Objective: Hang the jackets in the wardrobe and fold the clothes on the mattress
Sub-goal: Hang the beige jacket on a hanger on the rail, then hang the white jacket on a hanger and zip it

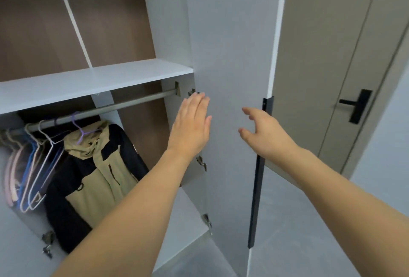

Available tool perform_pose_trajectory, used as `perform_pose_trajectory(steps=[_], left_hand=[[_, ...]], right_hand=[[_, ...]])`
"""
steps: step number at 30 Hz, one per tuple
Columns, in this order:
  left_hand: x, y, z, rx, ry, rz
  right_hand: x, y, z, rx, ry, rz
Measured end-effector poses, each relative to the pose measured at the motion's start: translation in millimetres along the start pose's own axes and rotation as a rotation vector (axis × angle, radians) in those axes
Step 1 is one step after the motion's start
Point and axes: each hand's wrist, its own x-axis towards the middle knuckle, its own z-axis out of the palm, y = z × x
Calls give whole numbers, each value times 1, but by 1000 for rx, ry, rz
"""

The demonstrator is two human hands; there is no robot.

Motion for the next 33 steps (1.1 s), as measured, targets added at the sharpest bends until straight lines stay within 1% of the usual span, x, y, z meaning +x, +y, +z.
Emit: perform_pose_trajectory(steps=[3, 5, 7, 11, 14, 18, 23, 28, 31, 33], left_hand=[[6, 63, -1, -40, 49, 121], [10, 108, 2, -85, 66, 160], [13, 155, 8, -160, 55, 170], [23, 240, 32, -244, 16, 312], [40, 302, 54, -305, 5, 358], [58, 391, 92, -394, -53, 478], [81, 503, 161, -492, -109, 603], [97, 628, 225, -615, -212, 743], [97, 710, 255, -691, -244, 824], [87, 765, 271, -733, -300, 869]], right_hand=[[-50, 32, -44, -11, 71, 33], [-80, 59, -73, -36, 130, 88], [-108, 87, -99, -62, 174, 155], [-161, 142, -146, -91, 223, 307], [-196, 185, -180, -90, 285, 420], [-237, 249, -218, -103, 385, 562], [-278, 334, -264, -124, 495, 727], [-322, 415, -309, -107, 627, 915], [-364, 456, -330, -66, 744, 1031], [-406, 480, -340, -38, 809, 1125]])
